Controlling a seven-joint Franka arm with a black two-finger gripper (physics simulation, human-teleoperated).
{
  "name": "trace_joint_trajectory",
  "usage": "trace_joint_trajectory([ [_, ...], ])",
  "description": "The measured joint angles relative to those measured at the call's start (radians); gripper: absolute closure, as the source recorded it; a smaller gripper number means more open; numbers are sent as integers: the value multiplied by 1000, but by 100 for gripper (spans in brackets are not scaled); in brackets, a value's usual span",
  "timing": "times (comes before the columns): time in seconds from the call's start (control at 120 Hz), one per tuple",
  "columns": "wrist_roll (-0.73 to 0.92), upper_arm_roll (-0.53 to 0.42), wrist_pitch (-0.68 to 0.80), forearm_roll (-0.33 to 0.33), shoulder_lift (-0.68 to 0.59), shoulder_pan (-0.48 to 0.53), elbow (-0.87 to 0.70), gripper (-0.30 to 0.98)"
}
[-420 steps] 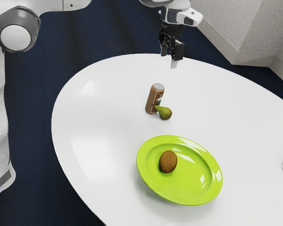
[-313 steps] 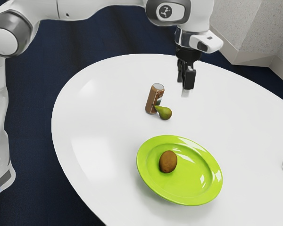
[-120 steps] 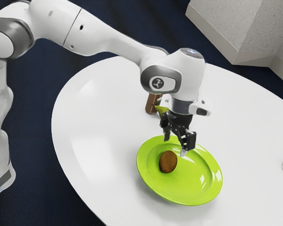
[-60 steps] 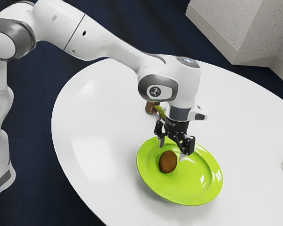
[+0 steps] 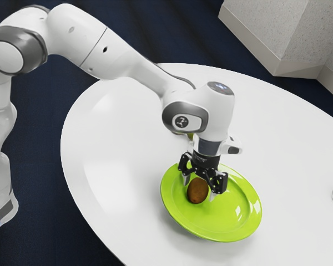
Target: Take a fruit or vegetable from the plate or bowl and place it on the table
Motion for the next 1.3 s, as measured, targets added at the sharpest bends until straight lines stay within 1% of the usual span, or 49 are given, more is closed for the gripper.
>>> trace_joint_trajectory([
  [0.05,-5,0,4,-2,4,0,1,4],
  [0.142,-14,1,10,-3,5,3,2,22],
  [0.208,-20,1,12,-2,3,4,3,30],
  [0.358,-33,2,11,4,-10,4,16,34],
  [0.433,-38,2,-3,7,-19,4,45,33],
  [0.5,-41,1,-37,17,-20,6,123,33],
  [0.583,-41,2,-103,40,4,10,259,33],
  [0.65,-33,2,-170,61,65,14,410,33],
  [0.742,-11,5,-259,80,196,24,633,32],
  [0.95,63,9,-411,99,501,62,1021,33],
  [1.083,109,8,-472,110,627,113,1159,33],
  [1.175,143,8,-492,124,710,123,1268,33],
  [1.3,190,7,-458,143,763,124,1312,34],
])
